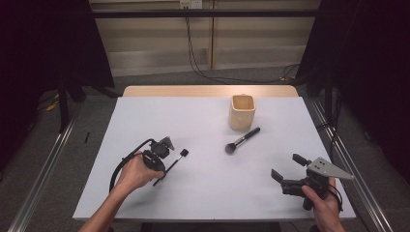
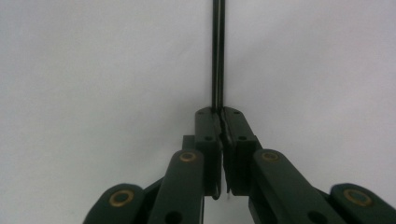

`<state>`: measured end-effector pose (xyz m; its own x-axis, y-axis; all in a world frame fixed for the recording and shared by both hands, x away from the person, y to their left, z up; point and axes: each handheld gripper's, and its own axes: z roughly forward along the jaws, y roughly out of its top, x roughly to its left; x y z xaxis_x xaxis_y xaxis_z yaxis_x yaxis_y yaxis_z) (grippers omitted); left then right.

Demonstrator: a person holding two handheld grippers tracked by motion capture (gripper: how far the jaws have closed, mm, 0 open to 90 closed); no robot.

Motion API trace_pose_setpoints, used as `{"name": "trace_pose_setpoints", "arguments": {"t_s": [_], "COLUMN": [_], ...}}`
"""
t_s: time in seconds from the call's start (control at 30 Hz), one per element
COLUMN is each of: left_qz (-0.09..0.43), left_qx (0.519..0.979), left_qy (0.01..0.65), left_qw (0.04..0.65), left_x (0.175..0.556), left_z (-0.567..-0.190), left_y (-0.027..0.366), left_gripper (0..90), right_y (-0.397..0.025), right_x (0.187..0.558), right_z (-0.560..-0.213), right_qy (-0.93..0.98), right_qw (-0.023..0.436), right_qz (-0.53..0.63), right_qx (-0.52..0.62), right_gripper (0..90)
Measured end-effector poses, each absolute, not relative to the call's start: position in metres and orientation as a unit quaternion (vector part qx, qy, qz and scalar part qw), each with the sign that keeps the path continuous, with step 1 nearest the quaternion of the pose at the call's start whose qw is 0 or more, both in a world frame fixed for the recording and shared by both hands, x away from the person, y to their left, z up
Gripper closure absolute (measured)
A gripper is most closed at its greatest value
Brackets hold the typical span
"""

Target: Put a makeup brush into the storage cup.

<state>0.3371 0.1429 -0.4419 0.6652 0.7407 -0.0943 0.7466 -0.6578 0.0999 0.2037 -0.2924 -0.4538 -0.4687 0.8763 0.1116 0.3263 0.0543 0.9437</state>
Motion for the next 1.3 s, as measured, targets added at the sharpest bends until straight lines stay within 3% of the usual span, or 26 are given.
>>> {"name": "trace_pose_setpoints", "arguments": {"t_s": [0.47, 1.3], "left_qz": [-0.050, -0.007], "left_qx": [0.894, 0.862], "left_qy": [0.430, 0.423], "left_qw": [0.120, 0.281], "left_x": [0.337, 0.316], "left_z": [-0.442, -0.426], "left_y": [0.161, 0.177], "left_gripper": [85.9, 85.8], "right_y": [-0.291, -0.291], "right_x": [0.204, 0.203], "right_z": [-0.454, -0.454], "right_qy": [0.679, 0.676], "right_qw": [0.260, 0.260], "right_qz": [0.525, 0.528], "right_qx": [0.442, 0.444], "right_gripper": [0.3, 0.3]}}
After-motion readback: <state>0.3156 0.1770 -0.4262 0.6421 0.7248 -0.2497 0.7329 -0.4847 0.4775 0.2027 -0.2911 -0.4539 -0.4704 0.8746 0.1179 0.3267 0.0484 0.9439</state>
